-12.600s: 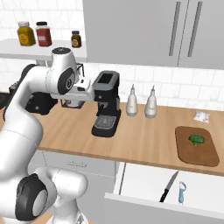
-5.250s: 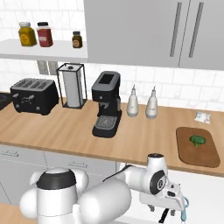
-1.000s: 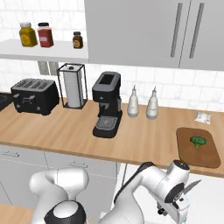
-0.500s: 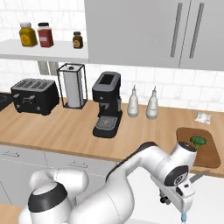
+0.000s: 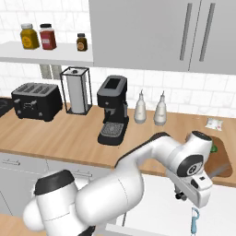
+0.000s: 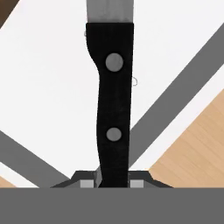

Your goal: Place the appropriate cutting tool for cutting the broccoli skin on the cutting board.

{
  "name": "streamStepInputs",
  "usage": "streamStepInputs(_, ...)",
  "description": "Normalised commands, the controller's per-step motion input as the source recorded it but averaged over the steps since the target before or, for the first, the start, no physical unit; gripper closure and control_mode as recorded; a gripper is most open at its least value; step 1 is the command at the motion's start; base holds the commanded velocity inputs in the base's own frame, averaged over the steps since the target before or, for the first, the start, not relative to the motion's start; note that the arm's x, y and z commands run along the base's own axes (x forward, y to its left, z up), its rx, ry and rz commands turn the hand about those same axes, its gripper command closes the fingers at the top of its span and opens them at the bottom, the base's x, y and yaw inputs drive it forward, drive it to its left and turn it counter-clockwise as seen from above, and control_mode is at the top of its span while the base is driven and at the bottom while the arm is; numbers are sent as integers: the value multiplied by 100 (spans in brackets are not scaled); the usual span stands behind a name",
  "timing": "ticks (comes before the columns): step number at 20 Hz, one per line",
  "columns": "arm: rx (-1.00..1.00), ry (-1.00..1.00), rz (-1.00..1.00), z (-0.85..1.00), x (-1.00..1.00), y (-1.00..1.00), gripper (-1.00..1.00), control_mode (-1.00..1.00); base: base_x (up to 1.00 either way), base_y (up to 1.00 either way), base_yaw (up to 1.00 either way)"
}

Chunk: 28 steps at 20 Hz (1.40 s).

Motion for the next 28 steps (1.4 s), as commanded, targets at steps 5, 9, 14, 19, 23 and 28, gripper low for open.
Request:
streamStepInputs(5,6,10,-2,22,67,-45,100,-100,0,0,0)
streamStepInputs(9,7,8,0,4,71,-49,100,-100,0,0,0)
streamStepInputs(14,6,1,0,0,66,-34,100,-100,0,0,0)
streamStepInputs(19,4,1,0,-6,63,-26,100,-100,0,0,0)
streamStepInputs(23,6,8,0,-3,51,-23,100,-100,0,0,0)
streamStepInputs(28,4,12,0,-21,18,-3,100,-100,0,0,0)
